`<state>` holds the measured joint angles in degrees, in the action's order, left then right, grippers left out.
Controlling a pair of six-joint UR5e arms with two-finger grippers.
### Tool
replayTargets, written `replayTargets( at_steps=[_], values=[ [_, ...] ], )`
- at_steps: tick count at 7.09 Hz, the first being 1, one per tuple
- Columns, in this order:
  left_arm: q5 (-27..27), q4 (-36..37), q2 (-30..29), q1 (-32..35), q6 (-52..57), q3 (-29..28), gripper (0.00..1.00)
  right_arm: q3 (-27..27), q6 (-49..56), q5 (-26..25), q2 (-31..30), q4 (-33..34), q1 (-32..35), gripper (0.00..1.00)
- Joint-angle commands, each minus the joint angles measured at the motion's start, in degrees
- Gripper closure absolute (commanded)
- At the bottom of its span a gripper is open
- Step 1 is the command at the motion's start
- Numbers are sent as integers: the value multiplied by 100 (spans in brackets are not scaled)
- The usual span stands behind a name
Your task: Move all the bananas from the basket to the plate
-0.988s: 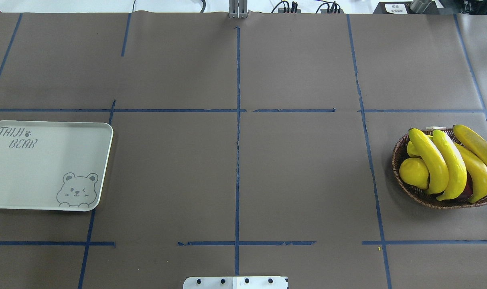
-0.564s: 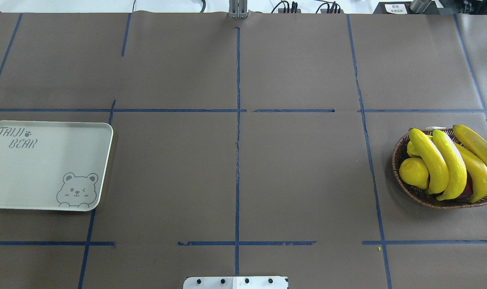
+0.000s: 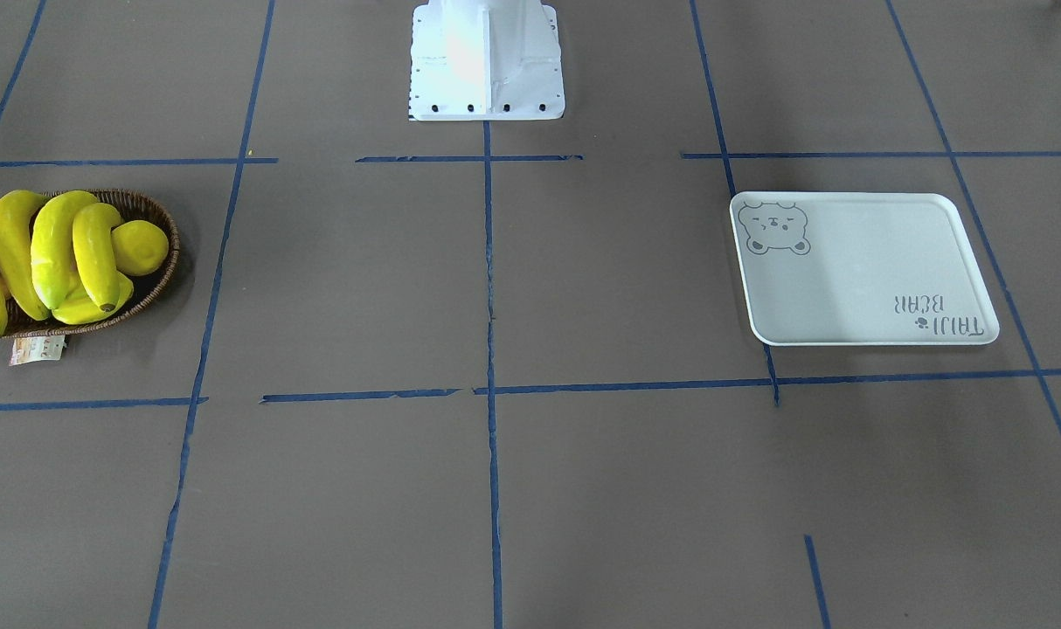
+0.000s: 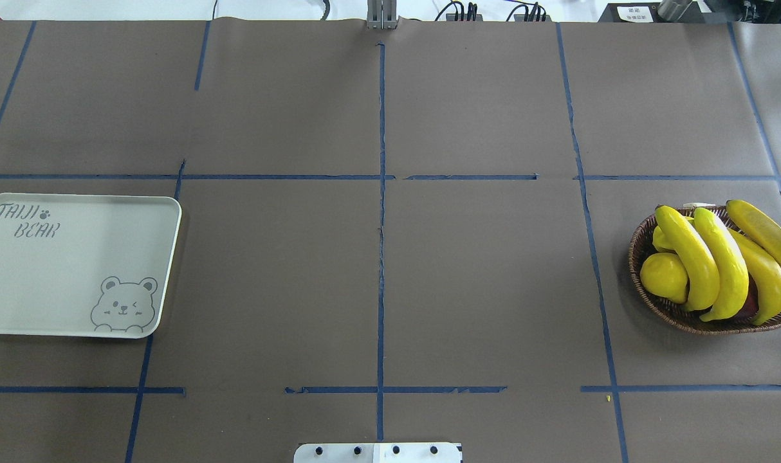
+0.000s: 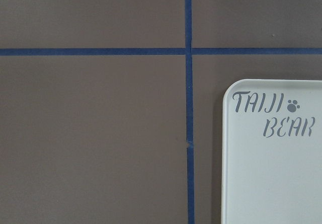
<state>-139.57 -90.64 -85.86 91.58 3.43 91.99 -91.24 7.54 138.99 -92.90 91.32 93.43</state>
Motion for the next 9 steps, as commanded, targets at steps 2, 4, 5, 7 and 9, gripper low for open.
replayTargets(
  at_steps=[2, 4, 5, 7, 9],
  values=[
    [0, -7, -1, -9, 0, -15, 0, -25, 2, -3, 9, -26, 0, 0],
    [0, -7, -1, -9, 0, -6, 0, -165, -7, 14, 18, -35, 0, 0],
    [0, 2, -1, -9, 0, 3, 0, -262, 1, 40, 26, -44, 0, 0],
    [-9, -7, -1, 0, 0, 12, 0, -639, 1, -3, 97, -26, -9, 0],
    [-9, -24, 8, -9, 9, 3, 0, -649, -42, 41, -43, -392, -175, 0]
  ],
)
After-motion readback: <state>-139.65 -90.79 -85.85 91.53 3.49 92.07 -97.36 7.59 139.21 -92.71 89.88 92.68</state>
